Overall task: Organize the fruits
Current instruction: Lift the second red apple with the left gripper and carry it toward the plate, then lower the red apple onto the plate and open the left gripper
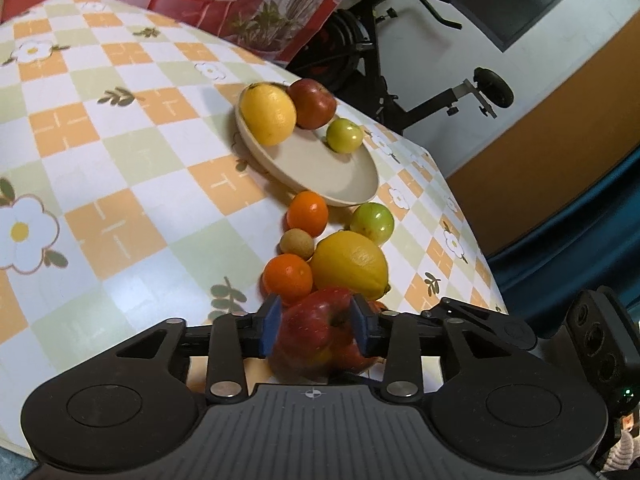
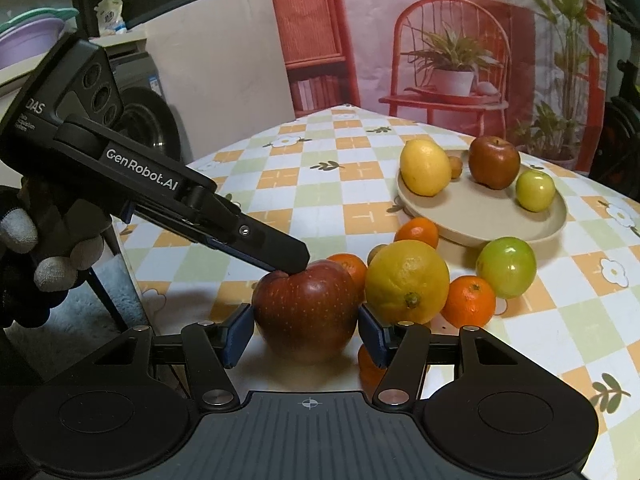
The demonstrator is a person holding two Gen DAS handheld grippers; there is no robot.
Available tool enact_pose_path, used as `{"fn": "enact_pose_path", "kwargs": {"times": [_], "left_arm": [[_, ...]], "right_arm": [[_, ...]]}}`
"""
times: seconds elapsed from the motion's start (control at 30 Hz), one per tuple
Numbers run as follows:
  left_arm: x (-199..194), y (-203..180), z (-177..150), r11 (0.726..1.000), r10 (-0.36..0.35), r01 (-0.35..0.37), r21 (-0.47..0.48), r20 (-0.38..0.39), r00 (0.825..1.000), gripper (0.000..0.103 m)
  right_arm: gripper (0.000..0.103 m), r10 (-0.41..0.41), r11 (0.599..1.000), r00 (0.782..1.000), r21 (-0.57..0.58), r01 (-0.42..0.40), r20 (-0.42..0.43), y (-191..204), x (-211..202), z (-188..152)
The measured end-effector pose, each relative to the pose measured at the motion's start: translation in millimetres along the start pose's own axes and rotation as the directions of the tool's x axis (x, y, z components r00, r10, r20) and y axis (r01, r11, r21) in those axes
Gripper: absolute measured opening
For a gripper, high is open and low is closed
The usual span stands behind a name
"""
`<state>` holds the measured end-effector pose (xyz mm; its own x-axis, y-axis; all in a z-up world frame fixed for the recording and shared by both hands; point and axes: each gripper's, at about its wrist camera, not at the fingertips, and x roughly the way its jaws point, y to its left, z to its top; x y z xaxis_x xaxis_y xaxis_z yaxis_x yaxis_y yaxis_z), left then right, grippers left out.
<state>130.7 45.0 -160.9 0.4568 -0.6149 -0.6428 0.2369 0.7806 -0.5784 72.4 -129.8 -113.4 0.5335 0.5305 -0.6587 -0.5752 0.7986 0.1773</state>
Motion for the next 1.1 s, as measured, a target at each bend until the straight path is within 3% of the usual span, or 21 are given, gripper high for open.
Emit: {"fn": "enact_pose_path", "kwargs": {"times": [0.27, 0.53, 0.6, 0.8, 1.1], "left_arm": [[4.3, 14.5, -6.3, 0.995, -0.053, 0.051, -0.082, -0.021, 0.998, 0.05], [7.9, 19.5, -10.0, 0.989, -0.09, 0.087, -0.12, -0.016, 0.996, 0.047], [8.1, 17.9, -10.2, 0.989, -0.097, 0.096, -0.114, -0.009, 0.995, 0.043], [4.6, 12.4, -7.6, 0.992, -0.092, 0.093, -0.085, 0.017, 0.996, 0.043], [-5.8, -25.5, 24.6, 0.996, -0.077, 0.073, 0.054, 0.089, 0.993, 0.043]], "right_arm": [[0.054, -0.003, 1.0, 1.0, 0.001, 0.003, -0.007, 0.7, -1.6, -2.9], [0.055, -0.009, 1.0, 1.0, -0.003, 0.009, -0.011, 1.1, -1.7, -4.0], [0.055, -0.016, 1.0, 1.0, -0.011, 0.015, -0.012, 2.2, -0.7, -4.5], [0.054, -0.024, 1.0, 0.999, -0.013, 0.025, 0.027, 3.2, -6.1, -4.3], [0.055, -0.05, 0.999, 0.989, 0.016, 0.048, 0.142, -11.7, -28.2, 18.3]]}}
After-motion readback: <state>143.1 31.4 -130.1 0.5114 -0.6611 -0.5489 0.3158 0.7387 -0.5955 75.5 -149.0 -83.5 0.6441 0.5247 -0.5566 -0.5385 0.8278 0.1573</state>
